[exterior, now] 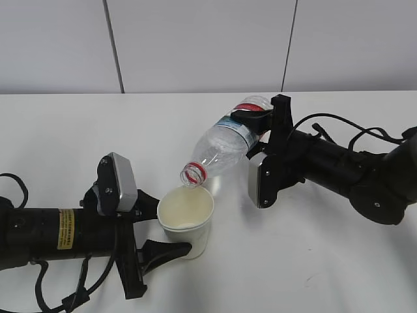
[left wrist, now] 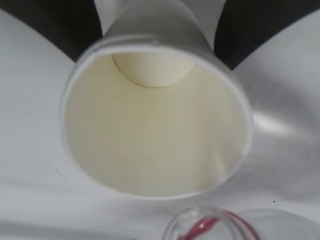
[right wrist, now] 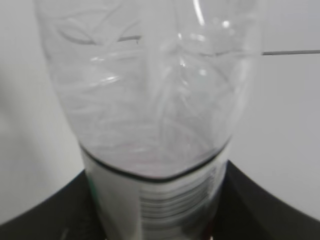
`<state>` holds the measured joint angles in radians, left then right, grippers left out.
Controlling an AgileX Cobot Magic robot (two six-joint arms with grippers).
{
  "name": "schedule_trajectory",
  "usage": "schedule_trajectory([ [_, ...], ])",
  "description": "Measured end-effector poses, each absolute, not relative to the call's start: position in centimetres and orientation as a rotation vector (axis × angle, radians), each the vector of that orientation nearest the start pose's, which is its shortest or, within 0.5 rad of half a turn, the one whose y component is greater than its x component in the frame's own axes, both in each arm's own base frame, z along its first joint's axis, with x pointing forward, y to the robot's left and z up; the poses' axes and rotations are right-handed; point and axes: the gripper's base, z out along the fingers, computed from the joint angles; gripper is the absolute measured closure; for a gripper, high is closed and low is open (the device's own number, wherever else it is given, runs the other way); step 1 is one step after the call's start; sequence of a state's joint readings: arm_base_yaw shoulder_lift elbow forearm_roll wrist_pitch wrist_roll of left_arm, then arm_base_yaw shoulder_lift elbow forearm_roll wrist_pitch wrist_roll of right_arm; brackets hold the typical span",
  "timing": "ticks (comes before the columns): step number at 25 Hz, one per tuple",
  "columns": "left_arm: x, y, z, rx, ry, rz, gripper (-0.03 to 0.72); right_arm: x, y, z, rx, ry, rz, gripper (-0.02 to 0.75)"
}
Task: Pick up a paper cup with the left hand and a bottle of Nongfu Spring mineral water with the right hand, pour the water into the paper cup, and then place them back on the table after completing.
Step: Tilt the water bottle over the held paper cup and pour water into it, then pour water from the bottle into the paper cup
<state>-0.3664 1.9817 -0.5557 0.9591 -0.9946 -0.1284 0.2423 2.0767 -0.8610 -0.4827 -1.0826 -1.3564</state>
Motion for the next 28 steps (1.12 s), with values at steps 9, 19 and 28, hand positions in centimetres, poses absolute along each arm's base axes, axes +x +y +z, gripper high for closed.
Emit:
schedule_trajectory([
  [9,24.03,-15.9,8.91,1.263,1.654,-0.719,0.255,36.04,12.75,12.59,-1.55,0.721,-0.706,0.352],
  [19,24.03,-15.89,8.9,1.264,1.656,-0.718,0.256,36.04,12.75,12.59,-1.559,0.707,-0.721,0.352],
  [28,24.03,-15.87,8.87,1.266,1.659,-0.715,0.256,36.04,12.75,12.6,-1.558,0.704,-0.723,0.353],
])
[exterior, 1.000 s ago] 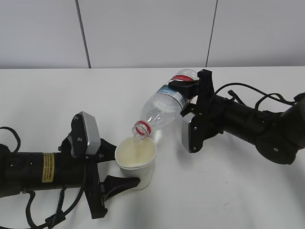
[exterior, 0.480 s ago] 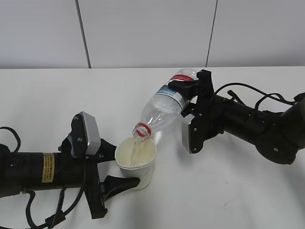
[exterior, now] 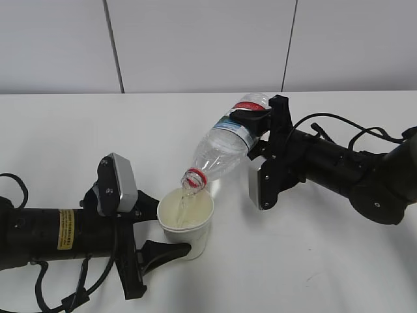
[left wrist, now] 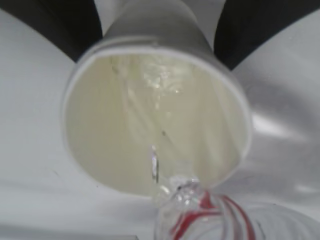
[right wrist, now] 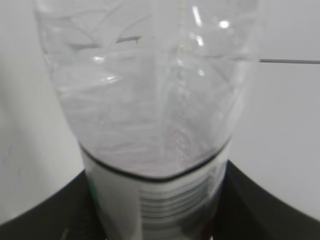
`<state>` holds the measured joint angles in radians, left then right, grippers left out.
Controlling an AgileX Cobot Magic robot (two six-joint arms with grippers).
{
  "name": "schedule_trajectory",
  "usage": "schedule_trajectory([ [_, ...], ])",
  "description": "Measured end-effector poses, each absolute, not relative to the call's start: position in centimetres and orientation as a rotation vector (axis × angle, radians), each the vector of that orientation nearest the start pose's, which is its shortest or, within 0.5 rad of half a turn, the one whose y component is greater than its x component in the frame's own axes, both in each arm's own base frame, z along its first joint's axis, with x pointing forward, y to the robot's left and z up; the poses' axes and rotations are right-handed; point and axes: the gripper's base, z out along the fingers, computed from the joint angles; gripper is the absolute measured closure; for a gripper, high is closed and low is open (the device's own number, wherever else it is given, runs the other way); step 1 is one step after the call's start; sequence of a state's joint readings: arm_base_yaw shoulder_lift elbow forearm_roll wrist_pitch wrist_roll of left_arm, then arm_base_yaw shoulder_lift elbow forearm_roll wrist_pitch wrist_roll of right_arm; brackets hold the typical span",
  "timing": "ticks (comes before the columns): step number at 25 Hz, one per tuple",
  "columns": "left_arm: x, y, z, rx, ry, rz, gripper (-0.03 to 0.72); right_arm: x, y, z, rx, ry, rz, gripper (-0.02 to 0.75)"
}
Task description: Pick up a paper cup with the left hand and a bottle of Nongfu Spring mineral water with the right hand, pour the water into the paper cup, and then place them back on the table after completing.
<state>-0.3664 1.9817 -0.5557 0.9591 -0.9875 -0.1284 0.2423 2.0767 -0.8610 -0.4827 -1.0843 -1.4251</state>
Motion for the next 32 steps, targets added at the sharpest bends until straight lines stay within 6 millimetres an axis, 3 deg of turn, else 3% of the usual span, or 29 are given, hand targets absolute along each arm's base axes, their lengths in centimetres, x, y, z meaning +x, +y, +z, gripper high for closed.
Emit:
schedule_trajectory([
  [32,24.03,-15.85,8.82,1.268,1.664,-0.712,0.256,36.03,12.75,12.62,-1.557,0.702,-0.724,0.353],
])
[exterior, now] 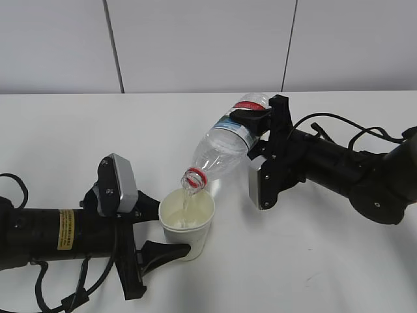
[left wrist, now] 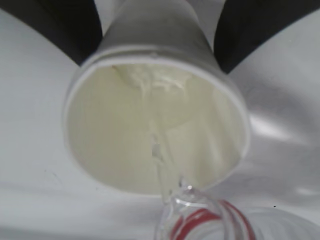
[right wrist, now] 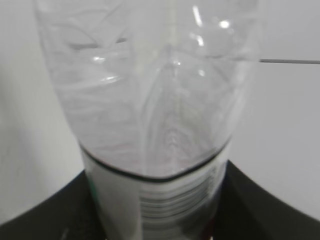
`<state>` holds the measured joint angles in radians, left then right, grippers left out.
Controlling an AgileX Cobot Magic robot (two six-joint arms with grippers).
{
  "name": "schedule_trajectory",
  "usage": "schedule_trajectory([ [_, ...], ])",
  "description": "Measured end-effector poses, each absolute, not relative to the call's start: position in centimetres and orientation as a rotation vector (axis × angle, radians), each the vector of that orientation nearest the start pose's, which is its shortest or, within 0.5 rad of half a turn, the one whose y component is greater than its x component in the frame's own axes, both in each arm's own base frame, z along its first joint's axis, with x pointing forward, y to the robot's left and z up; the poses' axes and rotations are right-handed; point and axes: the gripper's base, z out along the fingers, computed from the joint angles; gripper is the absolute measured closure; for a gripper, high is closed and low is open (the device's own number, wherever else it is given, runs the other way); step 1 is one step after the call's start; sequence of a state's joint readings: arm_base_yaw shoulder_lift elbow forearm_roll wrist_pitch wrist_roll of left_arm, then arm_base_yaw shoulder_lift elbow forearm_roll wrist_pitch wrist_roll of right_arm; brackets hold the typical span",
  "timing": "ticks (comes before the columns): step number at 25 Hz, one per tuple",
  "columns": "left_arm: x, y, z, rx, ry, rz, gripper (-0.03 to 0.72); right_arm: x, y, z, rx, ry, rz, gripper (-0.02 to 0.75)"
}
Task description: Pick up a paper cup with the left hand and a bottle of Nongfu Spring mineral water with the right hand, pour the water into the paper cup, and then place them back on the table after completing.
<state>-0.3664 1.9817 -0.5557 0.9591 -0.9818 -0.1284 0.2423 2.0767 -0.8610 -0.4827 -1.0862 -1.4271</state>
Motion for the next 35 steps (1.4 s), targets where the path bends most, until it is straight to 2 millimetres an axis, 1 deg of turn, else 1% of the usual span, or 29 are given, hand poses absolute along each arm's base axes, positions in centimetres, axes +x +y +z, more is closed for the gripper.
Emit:
schedule_trajectory([
  [11,24.03,-15.84,8.81,1.269,1.665,-0.711,0.256,36.03,12.75,12.62,-1.557,0.702,-0.724,0.353],
  [14,24.03,-15.84,8.79,1.27,1.667,-0.709,0.279,36.03,12.75,12.62,-1.557,0.702,-0.724,0.353],
  [16,24.03,-15.84,8.79,1.27,1.667,-0.709,0.32,36.03,12.75,12.62,-1.557,0.702,-0.724,0.353],
  [17,24.03,-15.84,8.79,1.27,1.667,-0.709,0.32,36.03,12.75,12.62,-1.557,0.702,-0.724,0.353],
  [19,24.03,-15.84,8.79,1.27,1.667,-0.709,0.344,36.03,12.75,12.62,-1.557,0.702,-0.724,0.353],
  [24,24.03,-15.84,8.79,1.27,1.667,-0.709,0.354,36.07,12.71,12.63,-1.55,0.714,-0.722,0.353],
  [30,24.02,-15.96,9.0,1.255,1.643,-0.729,0.355,36.07,12.58,12.59,-1.498,0.796,-0.66,0.353],
  [35,24.27,-15.97,9.22,1.208,1.641,-0.729,0.356,36.05,12.53,12.55,-1.39,0.944,-0.504,0.353],
])
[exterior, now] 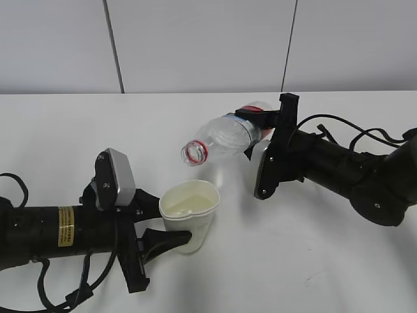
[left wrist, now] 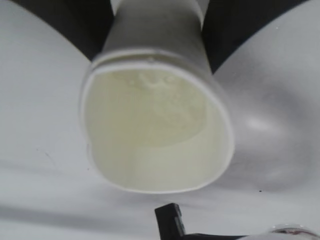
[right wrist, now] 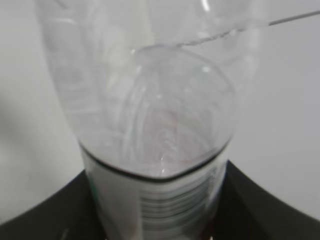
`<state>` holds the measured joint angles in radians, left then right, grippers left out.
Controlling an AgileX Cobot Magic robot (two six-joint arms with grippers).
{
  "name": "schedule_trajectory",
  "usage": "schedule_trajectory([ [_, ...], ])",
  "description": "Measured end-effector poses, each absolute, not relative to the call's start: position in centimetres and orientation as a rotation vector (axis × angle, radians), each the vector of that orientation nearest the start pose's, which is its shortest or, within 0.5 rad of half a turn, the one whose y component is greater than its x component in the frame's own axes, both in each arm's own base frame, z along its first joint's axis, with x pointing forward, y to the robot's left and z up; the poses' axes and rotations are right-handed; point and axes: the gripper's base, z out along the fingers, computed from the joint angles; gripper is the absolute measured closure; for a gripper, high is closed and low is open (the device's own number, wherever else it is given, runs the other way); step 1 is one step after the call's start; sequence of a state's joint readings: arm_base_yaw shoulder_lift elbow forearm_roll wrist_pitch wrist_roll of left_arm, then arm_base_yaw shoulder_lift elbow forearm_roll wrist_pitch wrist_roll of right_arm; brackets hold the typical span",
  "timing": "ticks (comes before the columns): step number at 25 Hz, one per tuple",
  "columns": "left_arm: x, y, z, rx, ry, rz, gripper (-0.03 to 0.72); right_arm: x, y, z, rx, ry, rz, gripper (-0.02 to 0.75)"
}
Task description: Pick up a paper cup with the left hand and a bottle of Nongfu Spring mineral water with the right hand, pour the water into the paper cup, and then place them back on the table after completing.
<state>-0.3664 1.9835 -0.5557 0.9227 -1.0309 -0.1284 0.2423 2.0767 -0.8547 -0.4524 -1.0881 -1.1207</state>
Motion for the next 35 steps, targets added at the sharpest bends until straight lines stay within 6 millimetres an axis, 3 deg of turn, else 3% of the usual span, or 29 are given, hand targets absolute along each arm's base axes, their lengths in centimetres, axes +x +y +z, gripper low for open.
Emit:
schedule_trajectory([
  [14,26.3,-14.1,10.0,1.002,1.629,-0.648,0.354,36.4,11.9,12.7,-0.924,1.356,-0.063,0.353],
  [26,27.8,-13.0,10.3,0.842,1.655,-0.497,0.354,36.5,11.8,12.7,-0.659,1.506,0.199,0.353],
  [35,29.5,-13.4,10.9,0.83,1.605,-0.468,0.353,36.7,11.4,12.8,-0.529,1.551,0.259,0.353],
])
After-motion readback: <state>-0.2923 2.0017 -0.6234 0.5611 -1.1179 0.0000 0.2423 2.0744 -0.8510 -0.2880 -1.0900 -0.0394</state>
